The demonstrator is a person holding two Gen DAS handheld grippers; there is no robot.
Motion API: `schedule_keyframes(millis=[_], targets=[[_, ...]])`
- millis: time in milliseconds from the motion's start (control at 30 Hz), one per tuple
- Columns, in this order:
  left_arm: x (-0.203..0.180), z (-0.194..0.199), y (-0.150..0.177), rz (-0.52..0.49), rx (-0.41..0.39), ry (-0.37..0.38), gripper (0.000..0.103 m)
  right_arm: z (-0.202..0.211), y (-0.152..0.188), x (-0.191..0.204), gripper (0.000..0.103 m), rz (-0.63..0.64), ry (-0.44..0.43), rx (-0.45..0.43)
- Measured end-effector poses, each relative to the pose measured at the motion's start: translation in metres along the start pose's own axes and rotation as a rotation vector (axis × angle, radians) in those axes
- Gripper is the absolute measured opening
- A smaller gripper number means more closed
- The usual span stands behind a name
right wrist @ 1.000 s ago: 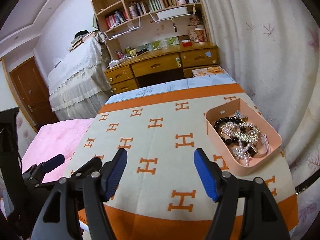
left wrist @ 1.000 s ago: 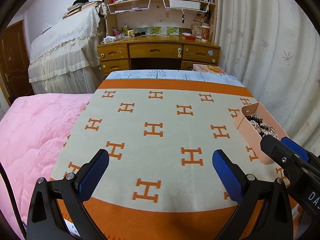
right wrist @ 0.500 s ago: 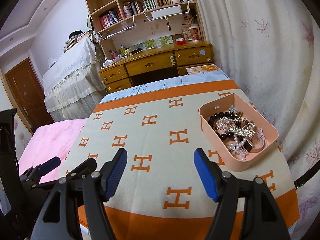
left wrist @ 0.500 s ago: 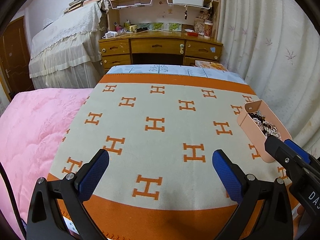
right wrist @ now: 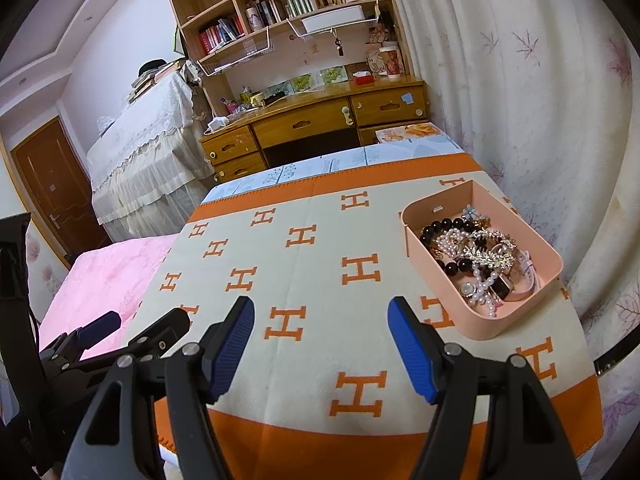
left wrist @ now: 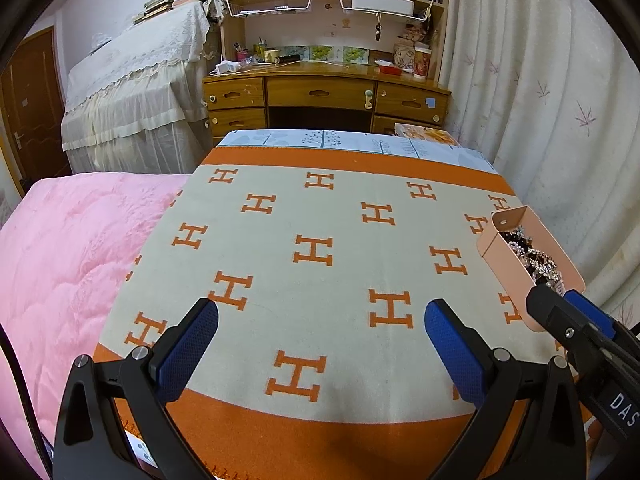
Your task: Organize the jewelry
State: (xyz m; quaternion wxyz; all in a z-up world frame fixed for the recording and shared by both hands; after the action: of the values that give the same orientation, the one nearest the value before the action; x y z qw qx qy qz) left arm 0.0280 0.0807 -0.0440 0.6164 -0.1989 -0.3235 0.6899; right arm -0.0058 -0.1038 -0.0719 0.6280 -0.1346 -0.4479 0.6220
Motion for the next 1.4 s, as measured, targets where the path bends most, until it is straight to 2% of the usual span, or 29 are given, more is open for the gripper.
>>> schedule_keyframes(millis=[1400], targets=[[-0.0035, 0.0020, 0.0030, -0.004, 0.005, -0.001, 0.102, -0.0032, 0.0101, 0.0061, 0.070, -0.013, -0.017, 0.019]])
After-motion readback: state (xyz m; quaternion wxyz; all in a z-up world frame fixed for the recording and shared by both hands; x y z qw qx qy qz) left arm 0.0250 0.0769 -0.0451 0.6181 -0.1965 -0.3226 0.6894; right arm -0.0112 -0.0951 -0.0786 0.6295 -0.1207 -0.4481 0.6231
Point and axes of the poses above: each gripper's, at about its wrist camera, not at the fingertips, and z roughly against the way its jaws point, x to its left, y to its underside, the point moved 5 cm from there along -z, roughly the way its jaws point, and after that the axes turned 12 degrees about -y, right-handed, at the moved point
